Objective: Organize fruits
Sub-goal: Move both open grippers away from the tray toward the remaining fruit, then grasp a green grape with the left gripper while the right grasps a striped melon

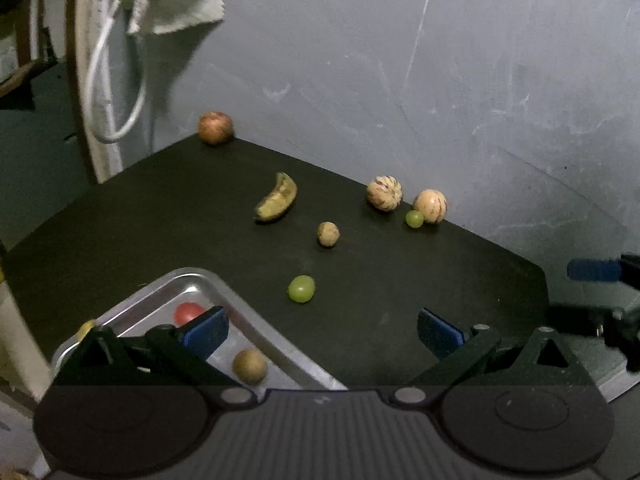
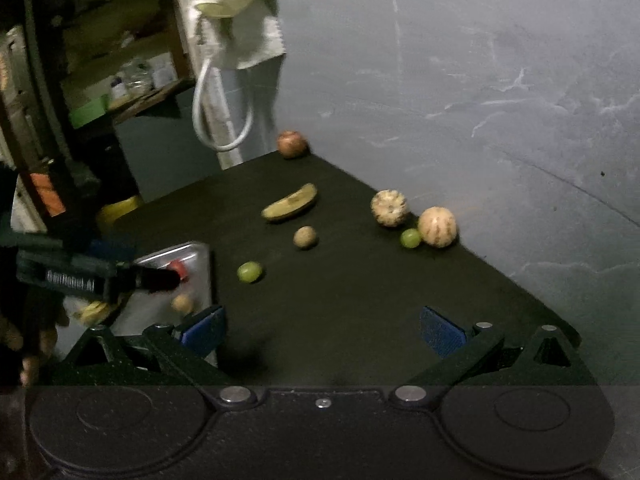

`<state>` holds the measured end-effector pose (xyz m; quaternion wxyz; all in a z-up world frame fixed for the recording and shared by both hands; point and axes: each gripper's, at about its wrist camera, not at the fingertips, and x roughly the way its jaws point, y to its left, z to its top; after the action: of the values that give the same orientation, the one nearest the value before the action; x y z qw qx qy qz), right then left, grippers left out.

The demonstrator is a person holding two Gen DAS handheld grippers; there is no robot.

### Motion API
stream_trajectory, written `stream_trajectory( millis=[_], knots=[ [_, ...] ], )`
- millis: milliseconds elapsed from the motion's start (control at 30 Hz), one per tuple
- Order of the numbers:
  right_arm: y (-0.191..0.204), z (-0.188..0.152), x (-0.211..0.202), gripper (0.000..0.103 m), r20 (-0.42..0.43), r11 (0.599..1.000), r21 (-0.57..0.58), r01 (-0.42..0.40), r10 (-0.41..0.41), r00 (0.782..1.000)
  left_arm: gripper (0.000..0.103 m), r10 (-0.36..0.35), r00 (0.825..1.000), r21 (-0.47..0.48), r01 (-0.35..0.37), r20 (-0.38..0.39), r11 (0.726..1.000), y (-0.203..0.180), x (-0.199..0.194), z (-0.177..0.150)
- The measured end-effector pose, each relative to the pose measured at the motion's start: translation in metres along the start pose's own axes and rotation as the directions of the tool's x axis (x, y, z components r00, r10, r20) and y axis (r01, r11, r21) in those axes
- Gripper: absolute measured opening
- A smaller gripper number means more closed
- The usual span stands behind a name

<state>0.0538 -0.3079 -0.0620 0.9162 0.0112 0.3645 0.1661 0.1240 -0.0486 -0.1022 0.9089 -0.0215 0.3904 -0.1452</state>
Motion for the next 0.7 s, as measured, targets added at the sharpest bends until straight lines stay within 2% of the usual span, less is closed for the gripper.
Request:
stream_trajectory(
  millis=[300,700],
  knots=[
    [-0.007,0.037,0.044,0.102,-0.004,0.999,0.01,0.044,-0.044,0.999,0.102,-0.05,0.998,0.045,0.052,-0.045,0.998,0.0,0.053,0.013],
    [-0.015,0.075,0.101,0.102,-0.038,0.997,-0.03,0.072,-0.073,0.997,0.102,-0.044,0.996,0.07,0.05,-0.078,0.996,0.008,0.09,0.017]
  ],
)
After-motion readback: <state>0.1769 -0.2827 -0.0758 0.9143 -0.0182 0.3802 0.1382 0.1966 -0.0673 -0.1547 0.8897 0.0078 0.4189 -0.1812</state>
